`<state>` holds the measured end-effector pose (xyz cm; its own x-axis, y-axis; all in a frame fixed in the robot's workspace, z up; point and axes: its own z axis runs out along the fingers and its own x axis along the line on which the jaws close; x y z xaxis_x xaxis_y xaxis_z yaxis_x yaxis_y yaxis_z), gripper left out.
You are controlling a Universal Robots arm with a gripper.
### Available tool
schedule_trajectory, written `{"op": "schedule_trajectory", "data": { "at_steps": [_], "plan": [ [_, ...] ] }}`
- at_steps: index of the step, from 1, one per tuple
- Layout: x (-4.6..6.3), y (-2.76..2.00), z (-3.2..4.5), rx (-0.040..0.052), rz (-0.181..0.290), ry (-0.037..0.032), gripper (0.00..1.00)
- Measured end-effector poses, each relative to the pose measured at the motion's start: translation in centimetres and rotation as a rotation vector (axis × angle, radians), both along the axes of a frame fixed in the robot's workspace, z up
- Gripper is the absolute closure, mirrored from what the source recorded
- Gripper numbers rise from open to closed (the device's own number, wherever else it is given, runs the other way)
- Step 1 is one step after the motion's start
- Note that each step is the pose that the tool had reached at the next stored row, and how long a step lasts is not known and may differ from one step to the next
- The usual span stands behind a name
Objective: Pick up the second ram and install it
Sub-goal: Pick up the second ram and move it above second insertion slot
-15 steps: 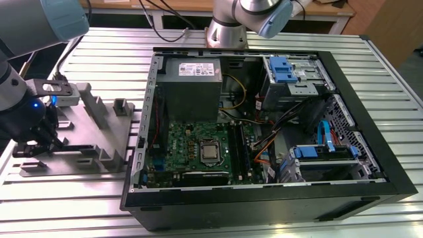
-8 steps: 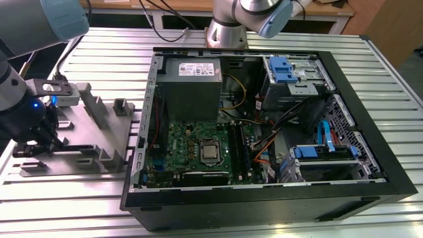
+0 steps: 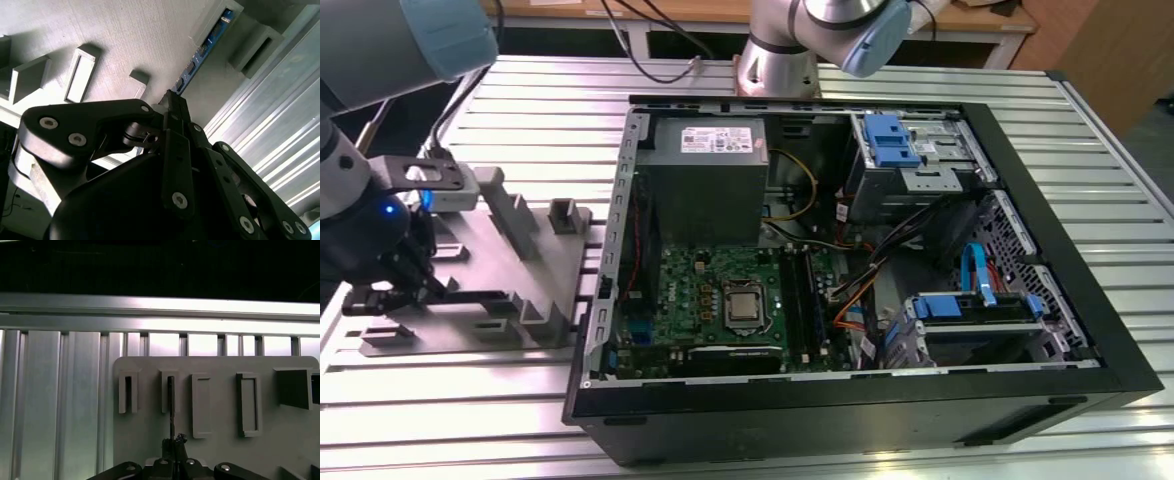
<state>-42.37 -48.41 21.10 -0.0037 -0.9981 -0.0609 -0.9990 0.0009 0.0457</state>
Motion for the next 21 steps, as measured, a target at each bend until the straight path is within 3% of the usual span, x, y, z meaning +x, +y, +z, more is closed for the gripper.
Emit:
{"op": "schedule_trajectory", "data": {
  "at_steps": [11, 21],
  "plan": [
    [0.0, 0.00, 3.50, 0.0001, 0.000, -0.0001, 0.88],
    [0.0, 0.00, 7.39, 0.0001, 0.000, -0.0001, 0.88]
  ]
}}
